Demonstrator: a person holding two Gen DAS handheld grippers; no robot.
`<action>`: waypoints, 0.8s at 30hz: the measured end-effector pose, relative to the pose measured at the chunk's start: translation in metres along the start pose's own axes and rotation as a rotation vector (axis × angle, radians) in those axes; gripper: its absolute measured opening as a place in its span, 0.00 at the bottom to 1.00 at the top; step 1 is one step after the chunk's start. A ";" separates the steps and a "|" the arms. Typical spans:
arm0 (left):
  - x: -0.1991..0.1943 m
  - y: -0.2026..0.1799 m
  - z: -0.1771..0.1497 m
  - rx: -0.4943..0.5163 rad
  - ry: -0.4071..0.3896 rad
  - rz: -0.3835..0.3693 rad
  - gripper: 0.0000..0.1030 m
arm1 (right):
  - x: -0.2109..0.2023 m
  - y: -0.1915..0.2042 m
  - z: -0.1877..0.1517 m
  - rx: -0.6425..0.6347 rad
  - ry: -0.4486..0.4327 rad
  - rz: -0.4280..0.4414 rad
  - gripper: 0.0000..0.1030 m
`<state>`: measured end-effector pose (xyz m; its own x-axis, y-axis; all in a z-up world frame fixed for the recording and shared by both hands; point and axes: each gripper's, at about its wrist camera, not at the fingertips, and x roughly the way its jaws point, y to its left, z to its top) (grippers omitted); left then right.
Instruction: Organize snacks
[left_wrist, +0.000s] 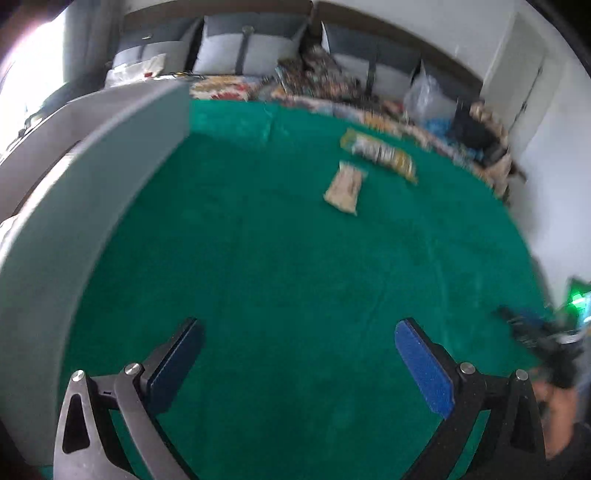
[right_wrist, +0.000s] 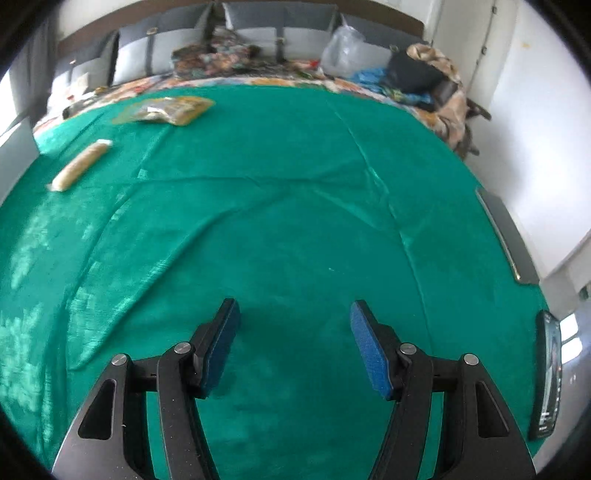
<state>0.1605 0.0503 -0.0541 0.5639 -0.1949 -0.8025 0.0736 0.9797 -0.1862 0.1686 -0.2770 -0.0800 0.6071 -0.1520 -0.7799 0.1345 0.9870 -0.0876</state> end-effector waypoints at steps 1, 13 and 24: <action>0.008 -0.007 0.000 0.013 0.006 0.010 0.99 | -0.002 -0.008 -0.006 0.007 -0.006 -0.003 0.67; 0.069 -0.046 0.002 0.168 0.007 0.114 0.99 | 0.000 -0.028 -0.015 0.092 -0.011 0.064 0.80; 0.072 -0.049 0.001 0.181 0.000 0.089 1.00 | 0.001 -0.026 -0.016 0.099 -0.013 0.061 0.81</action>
<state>0.1985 -0.0120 -0.1019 0.5746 -0.1070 -0.8114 0.1701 0.9854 -0.0095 0.1527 -0.3021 -0.0885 0.6267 -0.0931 -0.7737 0.1733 0.9846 0.0220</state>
